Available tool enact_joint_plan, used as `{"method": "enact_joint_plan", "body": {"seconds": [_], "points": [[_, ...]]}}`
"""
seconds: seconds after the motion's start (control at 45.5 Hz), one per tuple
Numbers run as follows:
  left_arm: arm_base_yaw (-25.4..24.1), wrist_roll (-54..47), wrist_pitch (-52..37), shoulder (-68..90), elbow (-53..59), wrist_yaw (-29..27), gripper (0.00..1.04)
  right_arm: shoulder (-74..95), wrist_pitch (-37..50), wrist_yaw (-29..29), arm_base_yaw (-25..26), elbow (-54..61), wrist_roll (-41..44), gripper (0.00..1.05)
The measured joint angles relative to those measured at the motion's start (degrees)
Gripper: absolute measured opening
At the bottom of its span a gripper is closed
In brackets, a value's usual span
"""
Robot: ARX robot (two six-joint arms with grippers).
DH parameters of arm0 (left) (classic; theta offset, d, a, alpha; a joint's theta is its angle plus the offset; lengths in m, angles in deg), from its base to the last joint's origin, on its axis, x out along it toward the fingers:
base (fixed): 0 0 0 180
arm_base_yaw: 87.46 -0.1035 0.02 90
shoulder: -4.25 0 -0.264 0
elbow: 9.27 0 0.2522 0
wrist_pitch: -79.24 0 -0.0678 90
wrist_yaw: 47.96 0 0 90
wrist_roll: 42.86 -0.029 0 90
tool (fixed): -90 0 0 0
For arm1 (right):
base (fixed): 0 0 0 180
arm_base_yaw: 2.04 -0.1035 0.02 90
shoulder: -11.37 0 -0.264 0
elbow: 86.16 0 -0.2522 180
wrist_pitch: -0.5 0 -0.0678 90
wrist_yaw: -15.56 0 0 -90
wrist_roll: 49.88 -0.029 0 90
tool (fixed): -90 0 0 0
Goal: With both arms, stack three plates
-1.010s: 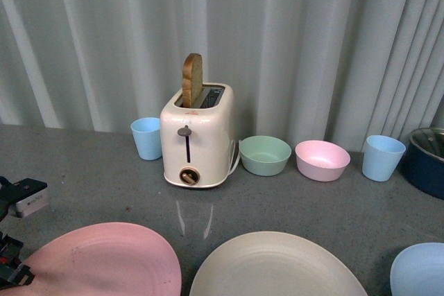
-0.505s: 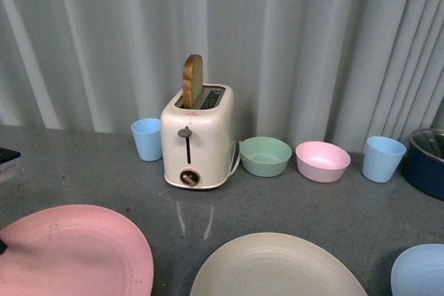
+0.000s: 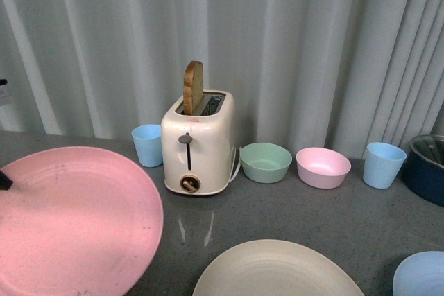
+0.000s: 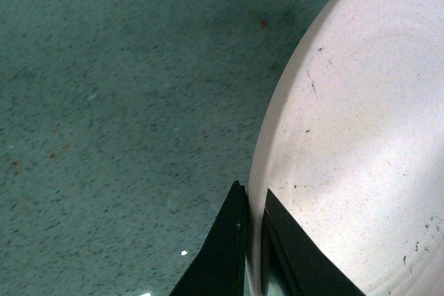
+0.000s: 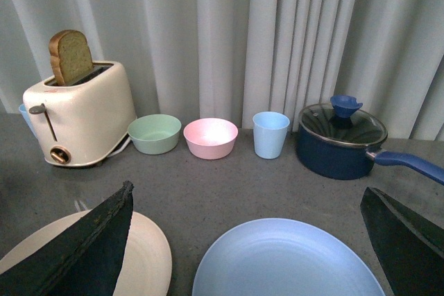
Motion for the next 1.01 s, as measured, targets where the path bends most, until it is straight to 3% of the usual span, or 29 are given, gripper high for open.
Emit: {"method": "enact_joint_plan", "body": {"seconds": [0.198, 0.549, 1.01], "points": [[7.65, 5.68, 0.26, -2.78, 1.66, 2.69, 0.03, 0.0, 0.0, 0.02, 0.0, 0.0, 0.0, 0.97], [25.46, 16.11, -5.31, -1.33, 5.11, -0.39, 0.03, 0.0, 0.0, 0.02, 0.0, 0.0, 0.0, 0.97], [34.8, 20.79, -5.7, 7.78, -0.9, -4.2, 0.03, 0.0, 0.0, 0.0, 0.0, 0.0, 0.0, 0.97]]}}
